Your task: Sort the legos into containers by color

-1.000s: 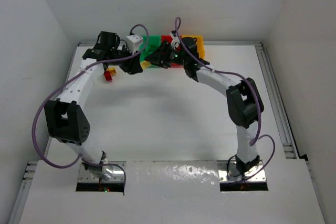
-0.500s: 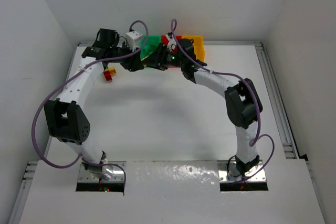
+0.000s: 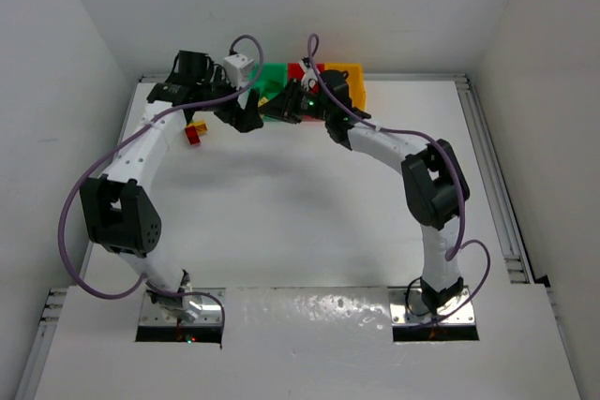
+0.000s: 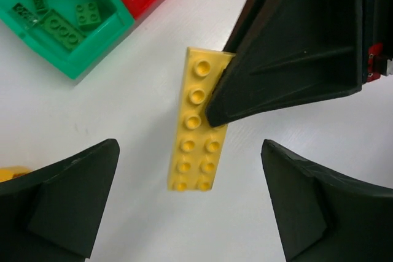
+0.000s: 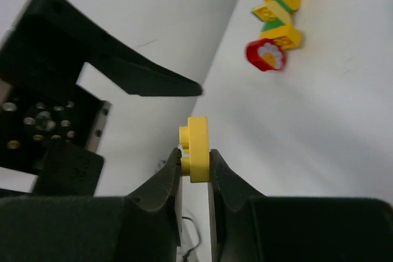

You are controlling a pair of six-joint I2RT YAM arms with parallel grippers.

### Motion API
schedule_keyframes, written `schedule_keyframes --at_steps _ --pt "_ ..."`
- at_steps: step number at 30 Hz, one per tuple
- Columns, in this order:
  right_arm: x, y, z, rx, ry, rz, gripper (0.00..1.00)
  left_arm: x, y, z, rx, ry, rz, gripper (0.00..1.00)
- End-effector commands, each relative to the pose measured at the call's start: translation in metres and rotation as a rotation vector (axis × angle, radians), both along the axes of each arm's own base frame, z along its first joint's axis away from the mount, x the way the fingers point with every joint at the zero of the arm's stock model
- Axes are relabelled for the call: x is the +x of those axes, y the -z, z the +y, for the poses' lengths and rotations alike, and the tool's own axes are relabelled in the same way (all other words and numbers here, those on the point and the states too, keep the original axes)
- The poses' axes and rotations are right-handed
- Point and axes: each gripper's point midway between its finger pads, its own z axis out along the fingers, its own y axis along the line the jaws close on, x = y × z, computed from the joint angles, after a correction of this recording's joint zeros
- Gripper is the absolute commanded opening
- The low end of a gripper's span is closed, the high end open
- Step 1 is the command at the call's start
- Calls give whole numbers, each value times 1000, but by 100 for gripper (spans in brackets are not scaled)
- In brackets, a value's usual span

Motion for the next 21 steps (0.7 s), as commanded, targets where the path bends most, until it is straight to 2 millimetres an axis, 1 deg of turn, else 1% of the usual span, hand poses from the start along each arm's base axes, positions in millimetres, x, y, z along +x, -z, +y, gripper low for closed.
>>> schedule_keyframes --at_steps 1,2,3,4,5,6,7,8,9,10,11,12,13,15,16,17,18,20,21 --pt "16 -18 -15 -95 77 -107 0 18 -22 7 9 -84 -75 100" --pt "24 -17 -21 -129 105 -116 0 21 -23 10 18 -108 -81 100" --pt "39 -20 -33 -163 172 -130 0 28 -26 20 51 -166 -100 100" --pt "53 -7 -56 -235 218 -122 0 33 -28 26 64 -217 -107 100" --pt "66 -13 -69 -266 256 -146 0 37 -29 33 85 -262 -115 100" --pt "78 1 -92 -359 328 -110 0 46 -30 51 145 -356 -139 100" --pt "97 16 -123 -471 379 -132 0 48 -30 62 174 -417 -144 100" --pt "112 7 -140 -536 432 -177 0 52 -31 73 205 -473 -155 100" --pt "123 12 -160 -621 484 -190 0 56 -29 97 288 -586 -169 100" --pt "136 23 -194 -765 575 -212 0 58 -29 110 322 -652 -181 100" --pt "146 25 -206 -807 611 -232 0 59 -28 120 358 -701 -188 100" --pt "154 24 -216 -832 640 -249 0 59 -26 138 420 -778 -198 100" --pt "166 20 -229 -854 668 -285 0 59 -24 145 454 -800 -198 100" --pt "187 18 -236 -859 698 -325 0 58 -18 156 494 -830 -186 100" --pt "194 18 -239 -879 700 -346 0 58 -15 158 500 -836 -179 100" --pt "203 8 -241 -879 726 -374 0 57 -11 159 504 -838 -169 100" --pt "210 27 -243 -907 725 -363 0 56 -4 160 513 -834 -159 100" --pt "221 32 -247 -924 740 -382 0 56 5 161 531 -828 -145 100" --pt "224 48 -248 -937 733 -366 0 57 12 165 548 -834 -132 100"
